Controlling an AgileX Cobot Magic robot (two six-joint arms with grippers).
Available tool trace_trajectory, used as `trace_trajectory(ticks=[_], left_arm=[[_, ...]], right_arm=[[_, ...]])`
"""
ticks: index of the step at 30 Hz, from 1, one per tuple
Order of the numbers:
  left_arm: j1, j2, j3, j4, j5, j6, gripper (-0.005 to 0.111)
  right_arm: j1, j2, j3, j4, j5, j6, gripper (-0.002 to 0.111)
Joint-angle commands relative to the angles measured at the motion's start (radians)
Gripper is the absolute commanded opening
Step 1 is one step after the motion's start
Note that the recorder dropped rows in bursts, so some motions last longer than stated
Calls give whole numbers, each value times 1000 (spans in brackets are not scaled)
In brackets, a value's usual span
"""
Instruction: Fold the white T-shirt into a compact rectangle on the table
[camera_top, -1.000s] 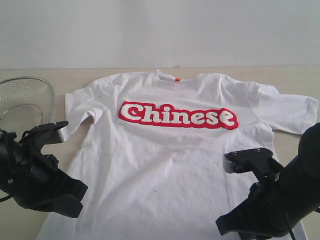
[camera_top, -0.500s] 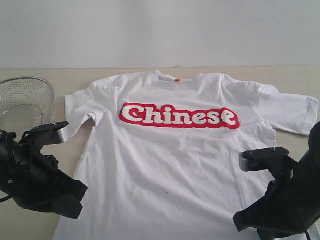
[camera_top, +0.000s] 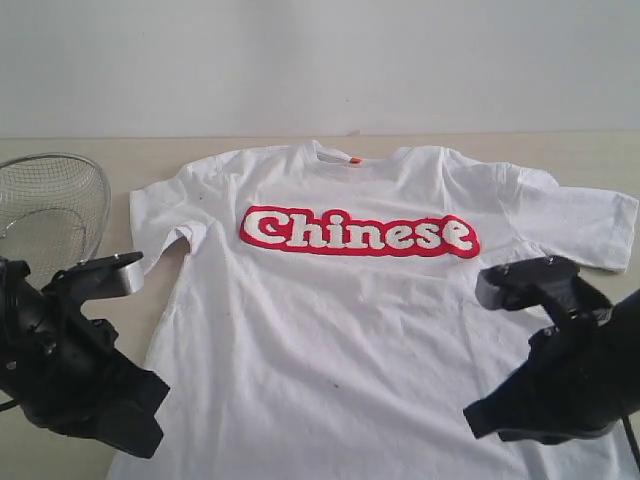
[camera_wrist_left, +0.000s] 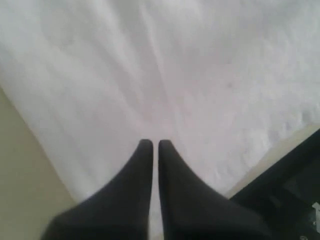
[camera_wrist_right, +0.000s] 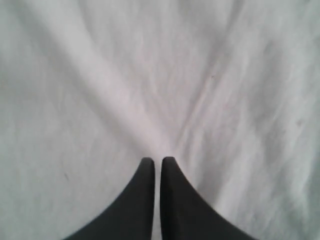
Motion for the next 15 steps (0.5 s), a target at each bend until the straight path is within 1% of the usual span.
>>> trace_trajectory(ticks=[1,5,7,10,13,15], left_arm=[[-5,-12,-63,1,46,18,5],[-5,-12,-125,1,46,18,5],[-5,-12,-147,1,46,18,5],[-5,-12,-158,1,44,21,5],[-5,-12,-158,-1,42,21,5],[-5,-12,-158,-1,42,21,5]], right_arm=[[-44,-105,-36,3,21,148,0],[-202,-103,-151,1,84,169,0],[-314,-74,-231,1,108,200,0],[-470,6,-363,45,173,193,2],[-607,121,-487,150,247,125,11],[-662,204,-554,207,248,111,19]])
